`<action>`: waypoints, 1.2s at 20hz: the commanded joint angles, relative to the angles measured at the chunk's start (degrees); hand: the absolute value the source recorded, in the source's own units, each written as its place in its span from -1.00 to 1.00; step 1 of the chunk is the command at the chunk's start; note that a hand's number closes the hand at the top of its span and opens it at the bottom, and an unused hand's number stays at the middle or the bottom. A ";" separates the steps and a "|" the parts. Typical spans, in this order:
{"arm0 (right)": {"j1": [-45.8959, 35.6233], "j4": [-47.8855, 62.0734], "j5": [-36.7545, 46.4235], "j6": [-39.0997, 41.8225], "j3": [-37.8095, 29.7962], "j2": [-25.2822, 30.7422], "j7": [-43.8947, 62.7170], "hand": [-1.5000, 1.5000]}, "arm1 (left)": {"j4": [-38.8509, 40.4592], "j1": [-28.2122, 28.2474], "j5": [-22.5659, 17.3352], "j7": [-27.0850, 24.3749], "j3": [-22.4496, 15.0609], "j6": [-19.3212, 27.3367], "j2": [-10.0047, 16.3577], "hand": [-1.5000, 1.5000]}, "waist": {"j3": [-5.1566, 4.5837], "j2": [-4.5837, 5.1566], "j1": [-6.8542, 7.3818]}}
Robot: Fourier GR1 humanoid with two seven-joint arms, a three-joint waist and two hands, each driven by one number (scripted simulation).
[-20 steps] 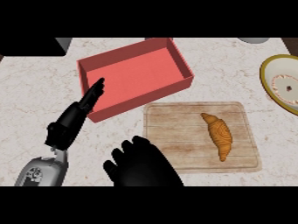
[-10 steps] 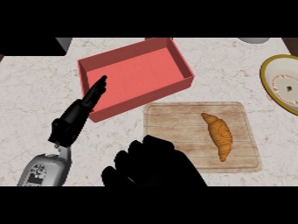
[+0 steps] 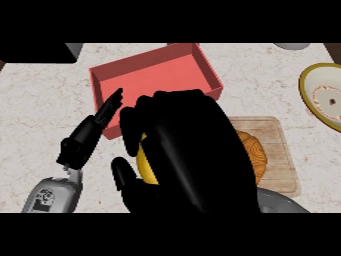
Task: Pick the lemon from the cutting board and place it in the cardboard box
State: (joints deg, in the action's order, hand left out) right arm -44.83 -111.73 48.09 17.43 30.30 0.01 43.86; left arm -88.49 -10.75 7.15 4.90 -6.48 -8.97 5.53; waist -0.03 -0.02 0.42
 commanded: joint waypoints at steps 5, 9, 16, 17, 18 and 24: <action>-12.67 12.42 -7.20 -5.24 -5.25 -0.01 2.35 1.00 | -0.13 0.23 -0.76 -0.86 1.52 -1.96 1.05 0.00 | -0.01 -0.01 0.23; -13.18 25.82 -4.68 -14.53 -5.92 -0.01 -6.18 1.00 | 0.17 0.83 -0.02 -1.35 0.67 -0.69 -0.71 0.00 | -0.01 0.18 0.50; -19.44 38.60 -2.38 -15.45 -10.34 0.00 -12.13 1.00 | 1.10 -3.45 -0.40 1.42 2.70 -1.37 0.03 0.00 | 0.00 0.12 0.17; -18.44 37.28 -0.69 -14.46 -9.24 0.00 -11.58 1.00 | 1.21 0.06 1.38 -1.57 1.06 -0.45 -0.63 0.00 | 0.00 0.05 0.06; -19.44 42.98 -1.52 -18.57 -7.52 0.00 -12.83 1.00 | 1.09 -1.73 -1.48 -0.90 3.04 -2.90 0.76 0.00 | -0.01 0.19 0.55; -21.89 58.23 -1.99 -24.61 -7.42 -0.01 -19.26 1.00 | 1.96 0.60 3.03 -3.49 -0.61 -0.35 -1.47 0.00 | -0.02 0.37 1.14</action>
State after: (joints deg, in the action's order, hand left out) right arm -65.01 -61.69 46.72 -3.58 21.66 0.01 26.55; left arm -87.47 -11.98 7.87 4.15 -5.16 -10.32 5.08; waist -0.04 0.28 1.20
